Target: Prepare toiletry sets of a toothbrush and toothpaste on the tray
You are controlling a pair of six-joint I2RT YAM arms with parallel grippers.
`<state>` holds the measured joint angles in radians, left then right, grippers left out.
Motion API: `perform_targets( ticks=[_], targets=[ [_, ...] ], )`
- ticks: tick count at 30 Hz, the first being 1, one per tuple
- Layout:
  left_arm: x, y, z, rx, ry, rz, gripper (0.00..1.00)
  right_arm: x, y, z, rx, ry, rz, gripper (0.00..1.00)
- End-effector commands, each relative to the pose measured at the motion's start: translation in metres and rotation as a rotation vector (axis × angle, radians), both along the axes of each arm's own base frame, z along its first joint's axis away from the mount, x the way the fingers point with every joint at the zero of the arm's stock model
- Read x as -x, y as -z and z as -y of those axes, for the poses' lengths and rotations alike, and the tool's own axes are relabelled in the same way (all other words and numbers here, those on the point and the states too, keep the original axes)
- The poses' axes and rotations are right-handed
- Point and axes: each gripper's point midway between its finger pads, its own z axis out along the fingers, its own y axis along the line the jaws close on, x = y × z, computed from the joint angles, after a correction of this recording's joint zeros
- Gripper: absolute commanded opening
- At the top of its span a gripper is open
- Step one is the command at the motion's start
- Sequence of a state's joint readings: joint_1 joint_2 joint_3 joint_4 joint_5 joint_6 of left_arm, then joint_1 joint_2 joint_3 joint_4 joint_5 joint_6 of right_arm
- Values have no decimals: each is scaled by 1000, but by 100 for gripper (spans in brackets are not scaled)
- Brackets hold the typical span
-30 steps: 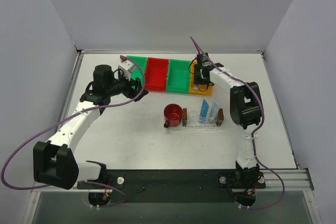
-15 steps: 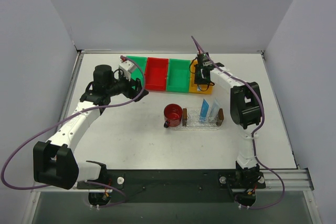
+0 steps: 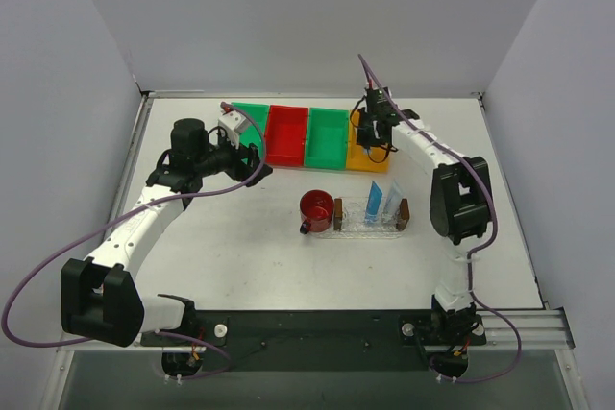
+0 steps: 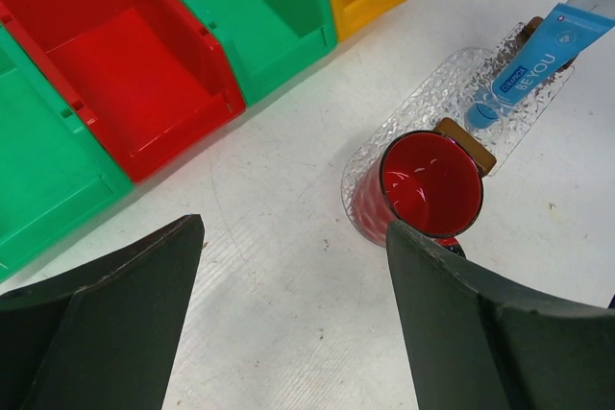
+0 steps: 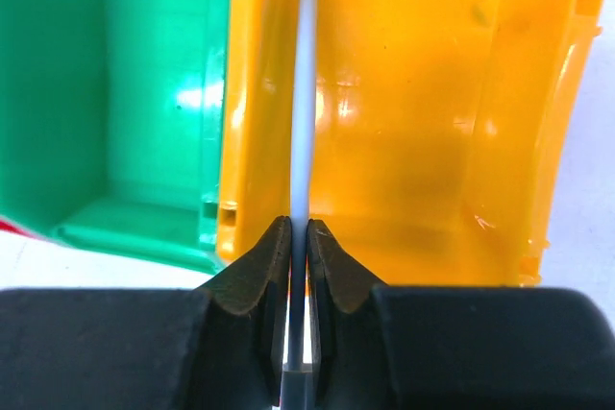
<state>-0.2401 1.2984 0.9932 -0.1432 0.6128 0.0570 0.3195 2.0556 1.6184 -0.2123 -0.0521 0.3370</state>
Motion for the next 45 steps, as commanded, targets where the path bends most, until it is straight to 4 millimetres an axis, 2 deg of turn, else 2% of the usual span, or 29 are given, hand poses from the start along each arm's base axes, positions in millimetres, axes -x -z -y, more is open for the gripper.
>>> perform_targets(
  ticks=[1, 9, 15, 16, 17, 18, 20, 22, 25, 30, 33, 37, 45],
  targets=[
    [2, -9, 4, 16, 33, 15, 88, 7, -44, 3, -39, 11, 60, 6],
    [3, -15, 7, 26, 54, 27, 88, 19, -69, 4, -60, -7, 85, 1],
    [9, -35, 21, 15, 137, 86, 88, 40, -111, 0, -97, -95, 125, 0],
    [10, -39, 24, 6, 151, 102, 88, 46, -127, 1, -97, -121, 144, 0],
    [13, -45, 30, -15, 177, 134, 88, 50, -133, 1, -103, -138, 145, 0],
    [16, -47, 35, -26, 195, 154, 88, 60, -148, -5, -138, -180, 153, 0],
    [23, -51, 48, -75, 234, 212, 88, 71, -165, -12, -161, -254, 168, 0],
    [29, -63, 55, -97, 252, 278, 88, 90, -184, -23, -213, -356, 171, 0],
    [39, -78, 70, -134, 286, 386, 88, 116, -201, -37, -287, -475, 148, 0],
    [49, -104, 84, -214, 304, 556, 88, 152, -209, -46, -332, -603, 108, 0],
    [48, -114, 84, -291, 292, 665, 89, 168, -207, -47, -335, -654, 97, 0],
    [62, -113, 103, -369, 343, 754, 89, 191, -206, -55, -372, -732, 76, 0],
    [70, -101, 123, -437, 411, 818, 90, 235, -210, -70, -412, -841, 60, 0]
  ],
)
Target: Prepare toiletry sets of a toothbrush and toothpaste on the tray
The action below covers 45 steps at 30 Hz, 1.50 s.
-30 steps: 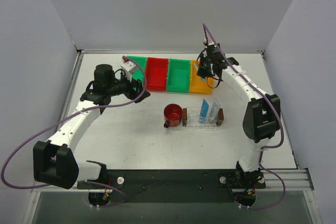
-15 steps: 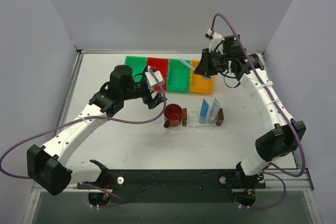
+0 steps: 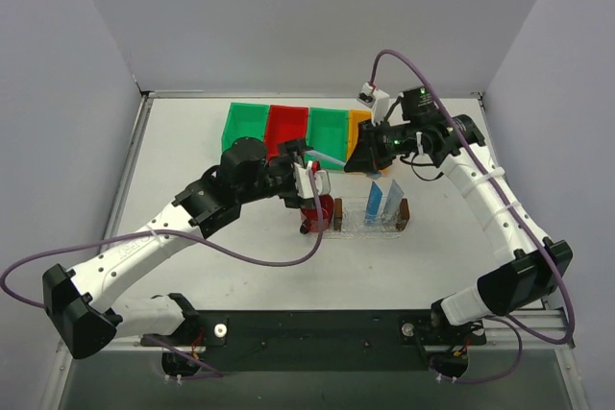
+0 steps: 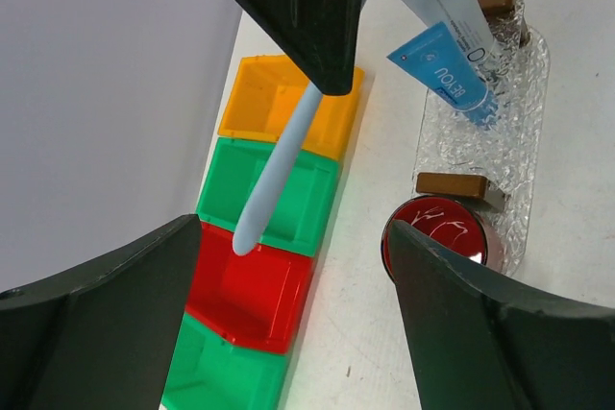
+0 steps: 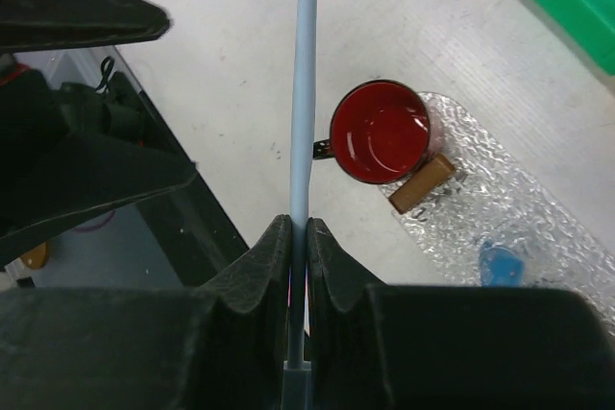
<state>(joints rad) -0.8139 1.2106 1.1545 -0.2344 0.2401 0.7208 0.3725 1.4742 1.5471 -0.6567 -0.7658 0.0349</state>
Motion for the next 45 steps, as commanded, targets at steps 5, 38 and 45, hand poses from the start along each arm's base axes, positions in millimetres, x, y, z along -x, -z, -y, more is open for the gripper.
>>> perform_targets(
  ticks=[5, 38, 45],
  targets=[
    [-6, -6, 10, -60, 13, 108, 90, 48, -20, -11, -59, -147, 53, 0],
    [6, 26, 25, -143, 45, 110, 0, 62, -19, -12, -68, -180, 59, 18],
    [13, 32, 18, -139, 49, 104, 0, 50, -38, -6, -47, -123, 134, 50]
  ],
)
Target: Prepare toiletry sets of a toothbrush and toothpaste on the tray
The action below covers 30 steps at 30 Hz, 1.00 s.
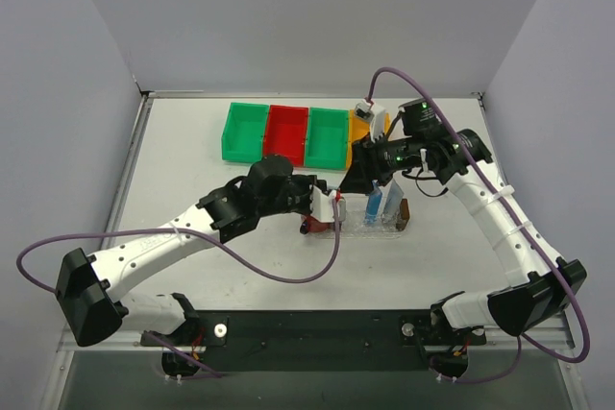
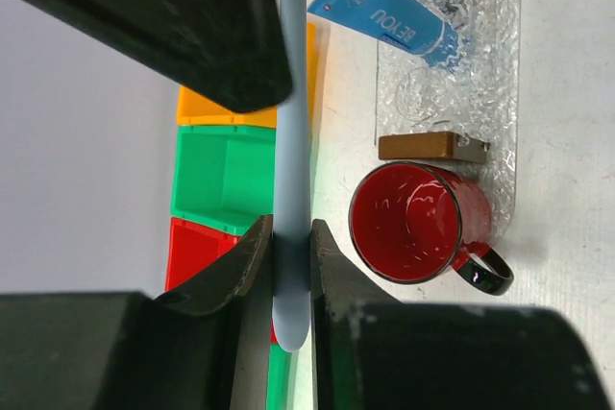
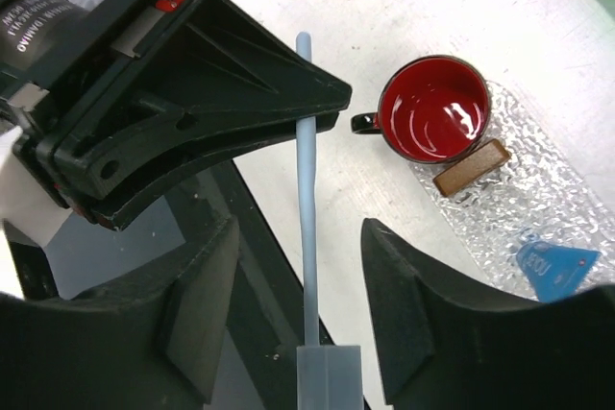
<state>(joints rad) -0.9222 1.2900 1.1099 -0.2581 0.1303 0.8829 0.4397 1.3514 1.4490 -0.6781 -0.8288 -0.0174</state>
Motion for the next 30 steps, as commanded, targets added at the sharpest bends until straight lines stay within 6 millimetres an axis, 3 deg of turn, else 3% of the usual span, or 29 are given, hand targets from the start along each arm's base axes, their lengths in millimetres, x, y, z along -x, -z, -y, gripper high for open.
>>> perform_targets(
  ticks=[1, 6, 13, 17, 22, 30],
  targets=[
    [4, -23, -4, 80, -10, 35, 0, -4, -36, 4, -21, 27, 120, 54],
    [7, -16, -15, 119, -50, 16, 0, -19, -66, 19, -25, 103, 225, 57],
    [-2, -37, -34, 338, -163, -126, 0, -29, -112, 50, -39, 237, 406, 57],
    [-9, -55, -44, 492, -212, -230, 0, -24, -120, 55, -59, 252, 468, 58],
    [-9, -82, -44, 656, -205, -336, 0, -16, -124, 44, -138, 207, 477, 58],
    [11, -117, -21, 814, -55, -591, 0, -7, -132, 9, -257, 96, 492, 57]
  ],
)
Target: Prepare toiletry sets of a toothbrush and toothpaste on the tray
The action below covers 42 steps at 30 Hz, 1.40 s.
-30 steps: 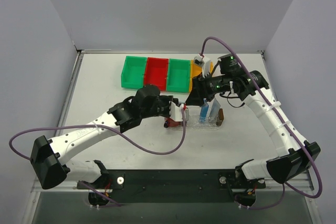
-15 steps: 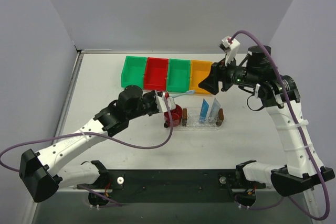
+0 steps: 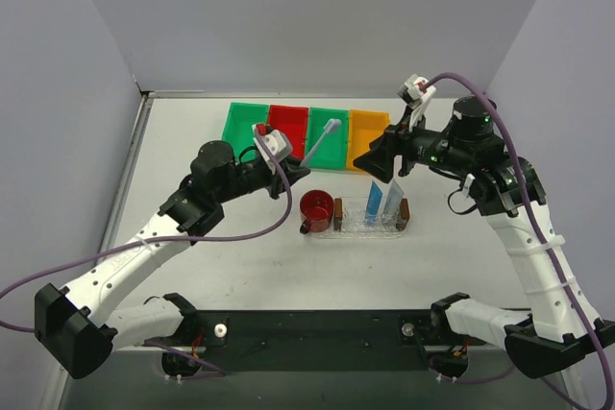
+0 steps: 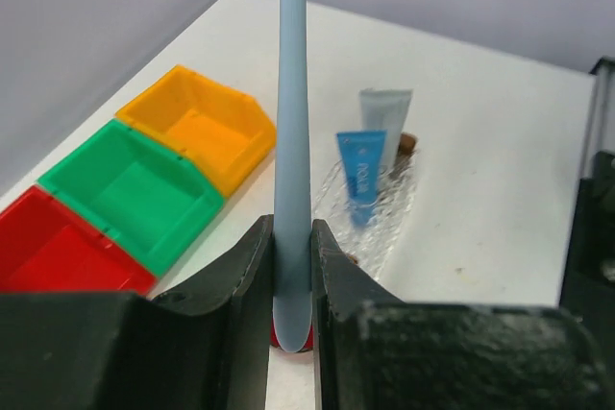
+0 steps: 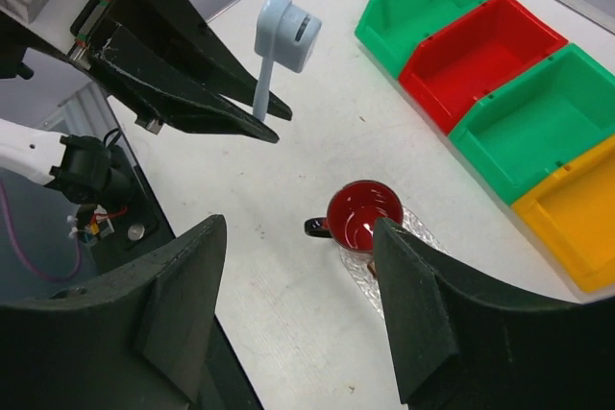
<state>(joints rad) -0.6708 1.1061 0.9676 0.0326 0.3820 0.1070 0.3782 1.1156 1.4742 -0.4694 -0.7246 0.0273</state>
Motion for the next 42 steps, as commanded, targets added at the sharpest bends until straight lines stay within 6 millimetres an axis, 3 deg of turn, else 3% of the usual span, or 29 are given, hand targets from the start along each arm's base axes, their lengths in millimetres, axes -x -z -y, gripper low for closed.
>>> perform_targets(
  ticks=[1, 8, 17, 42],
  targets=[
    [18, -63, 19, 236, 136, -61, 0, 3, -26, -27, -87, -99, 83, 57],
    [34, -71, 35, 359, 293, -141, 0, 4, -37, -52, -161, -165, 103, 55],
    [51, -72, 42, 420, 426, -170, 0, -1, -39, -65, -174, -193, 104, 51],
    [62, -60, 47, 432, 519, -215, 0, 20, -66, -70, -247, -274, 108, 32]
  ],
)
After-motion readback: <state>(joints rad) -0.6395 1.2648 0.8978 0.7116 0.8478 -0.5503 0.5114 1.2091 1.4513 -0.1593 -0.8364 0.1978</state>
